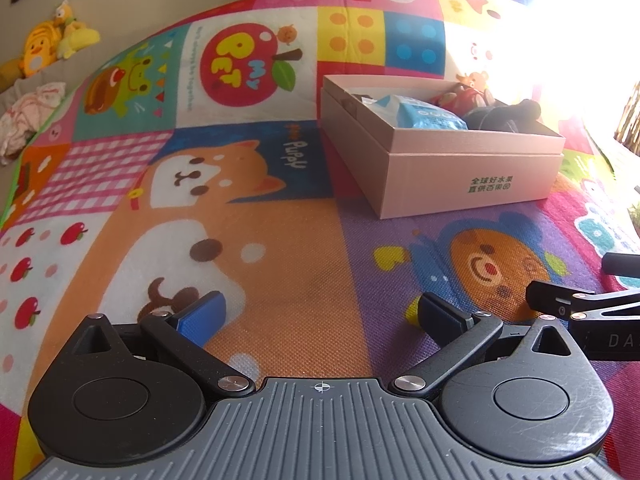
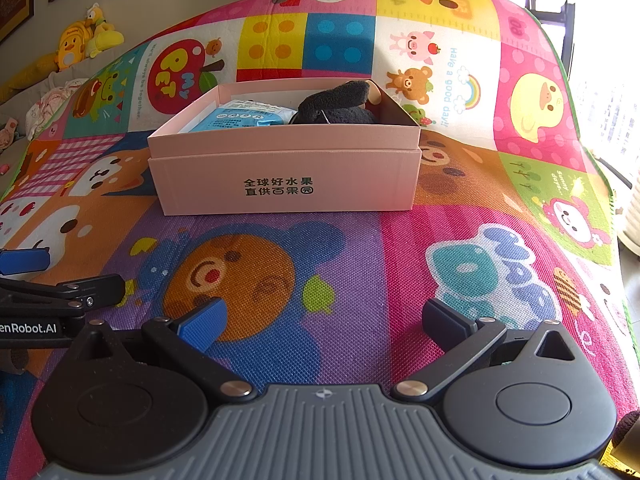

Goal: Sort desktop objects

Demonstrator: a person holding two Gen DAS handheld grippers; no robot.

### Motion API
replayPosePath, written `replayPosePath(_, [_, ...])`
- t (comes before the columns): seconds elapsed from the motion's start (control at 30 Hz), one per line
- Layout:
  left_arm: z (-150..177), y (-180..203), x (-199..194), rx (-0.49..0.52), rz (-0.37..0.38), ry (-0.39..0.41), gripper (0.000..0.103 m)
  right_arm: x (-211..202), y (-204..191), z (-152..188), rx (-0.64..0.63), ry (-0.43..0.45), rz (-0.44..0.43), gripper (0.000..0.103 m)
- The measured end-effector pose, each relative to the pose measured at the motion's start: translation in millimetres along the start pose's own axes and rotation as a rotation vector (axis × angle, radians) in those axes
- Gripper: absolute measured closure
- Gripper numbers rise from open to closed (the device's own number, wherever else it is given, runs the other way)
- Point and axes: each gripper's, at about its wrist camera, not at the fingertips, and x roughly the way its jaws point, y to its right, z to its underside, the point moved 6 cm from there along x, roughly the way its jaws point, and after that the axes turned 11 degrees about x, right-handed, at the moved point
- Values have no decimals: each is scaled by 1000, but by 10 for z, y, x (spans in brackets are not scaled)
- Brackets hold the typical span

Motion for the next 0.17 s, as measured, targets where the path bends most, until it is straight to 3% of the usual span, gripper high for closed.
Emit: replayPosePath(0.17, [-2,-8,-6,1,1,-2,0,0,-1,0,0,0,0,0])
